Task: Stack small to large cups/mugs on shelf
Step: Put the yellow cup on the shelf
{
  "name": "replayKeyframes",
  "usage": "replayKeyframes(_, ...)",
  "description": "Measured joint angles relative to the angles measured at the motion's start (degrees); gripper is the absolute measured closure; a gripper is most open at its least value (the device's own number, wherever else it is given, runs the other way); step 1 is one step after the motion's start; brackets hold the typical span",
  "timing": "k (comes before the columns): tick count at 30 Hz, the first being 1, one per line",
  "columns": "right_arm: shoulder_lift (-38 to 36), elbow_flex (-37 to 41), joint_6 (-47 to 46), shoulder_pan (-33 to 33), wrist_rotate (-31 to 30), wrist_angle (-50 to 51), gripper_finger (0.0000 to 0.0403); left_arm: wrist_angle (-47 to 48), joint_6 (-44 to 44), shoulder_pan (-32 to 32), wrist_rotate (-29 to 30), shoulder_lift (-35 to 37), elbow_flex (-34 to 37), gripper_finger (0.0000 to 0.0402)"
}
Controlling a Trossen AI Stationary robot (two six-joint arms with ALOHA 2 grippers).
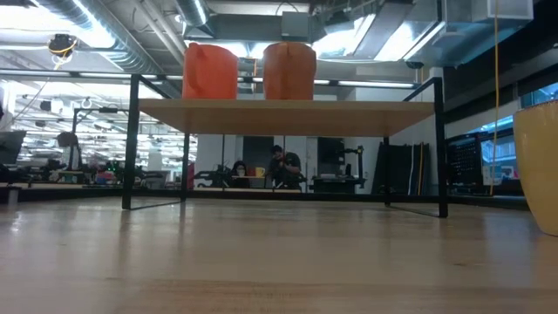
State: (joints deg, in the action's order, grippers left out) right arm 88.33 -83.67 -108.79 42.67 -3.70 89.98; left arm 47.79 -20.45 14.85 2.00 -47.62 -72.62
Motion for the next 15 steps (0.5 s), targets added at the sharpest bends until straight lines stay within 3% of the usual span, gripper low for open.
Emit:
replayKeyframes(7, 0.00, 5.74, -9.52, 1.32, 2.10, 0.13, 0.0329, 1.24, 0.07, 0.00, -2.12, 0.04, 0.02, 0.0335)
replayKeyframes(15, -0.22, 5.72, -13.11, 0.50, -2.67, -2.91, 0.0249, 2.39, 1.54, 0.00, -3.02, 0.01, 0.02, 0.0335)
